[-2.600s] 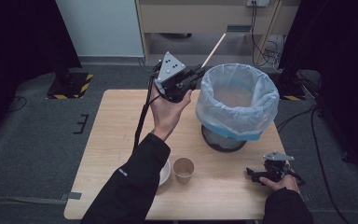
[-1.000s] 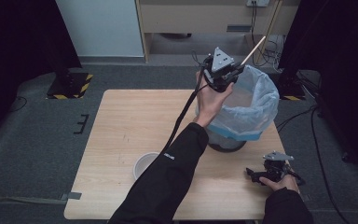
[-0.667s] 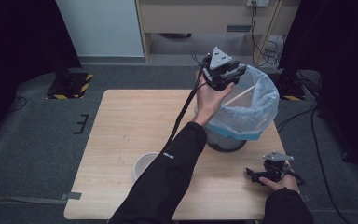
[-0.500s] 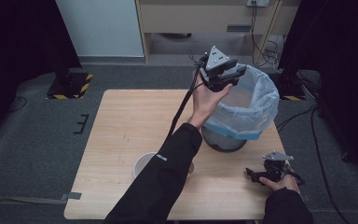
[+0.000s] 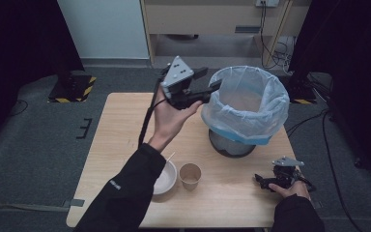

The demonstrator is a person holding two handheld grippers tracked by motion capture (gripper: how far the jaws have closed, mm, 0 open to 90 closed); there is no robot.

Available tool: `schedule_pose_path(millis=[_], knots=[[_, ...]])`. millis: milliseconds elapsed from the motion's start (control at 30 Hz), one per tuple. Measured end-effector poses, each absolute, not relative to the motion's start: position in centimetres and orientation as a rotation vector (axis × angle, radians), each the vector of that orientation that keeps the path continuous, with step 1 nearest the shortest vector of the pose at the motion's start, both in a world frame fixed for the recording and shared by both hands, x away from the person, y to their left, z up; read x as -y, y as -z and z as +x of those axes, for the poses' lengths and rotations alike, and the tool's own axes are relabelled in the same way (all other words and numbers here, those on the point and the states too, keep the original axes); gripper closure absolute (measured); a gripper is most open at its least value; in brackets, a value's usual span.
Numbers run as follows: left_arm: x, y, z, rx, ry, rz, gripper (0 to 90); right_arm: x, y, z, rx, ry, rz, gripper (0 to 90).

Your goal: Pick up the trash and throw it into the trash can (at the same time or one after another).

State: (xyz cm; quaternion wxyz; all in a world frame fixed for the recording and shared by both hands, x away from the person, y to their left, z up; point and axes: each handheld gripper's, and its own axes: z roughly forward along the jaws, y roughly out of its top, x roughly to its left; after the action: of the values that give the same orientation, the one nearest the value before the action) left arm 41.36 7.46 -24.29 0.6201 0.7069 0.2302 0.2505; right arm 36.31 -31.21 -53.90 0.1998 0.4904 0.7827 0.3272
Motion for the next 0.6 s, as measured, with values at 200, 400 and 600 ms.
schedule_pose_path(millis=[200, 400, 600], knots=[[-12.5, 26.6, 39.0, -0.597, -0.620, 1.631, 37.4, 31.2, 53.9, 36.3, -2.190, -0.912, 1.370, 1.0], [-16.3, 30.9, 36.9, -0.660, -0.616, 1.702, 35.2, 31.2, 53.9, 36.3, -2.190, -0.911, 1.368, 1.1], [-18.7, 36.2, 35.2, -0.745, -0.566, 1.788, 34.5, 31.2, 53.9, 36.2, -2.191, -0.912, 1.362, 1.6]])
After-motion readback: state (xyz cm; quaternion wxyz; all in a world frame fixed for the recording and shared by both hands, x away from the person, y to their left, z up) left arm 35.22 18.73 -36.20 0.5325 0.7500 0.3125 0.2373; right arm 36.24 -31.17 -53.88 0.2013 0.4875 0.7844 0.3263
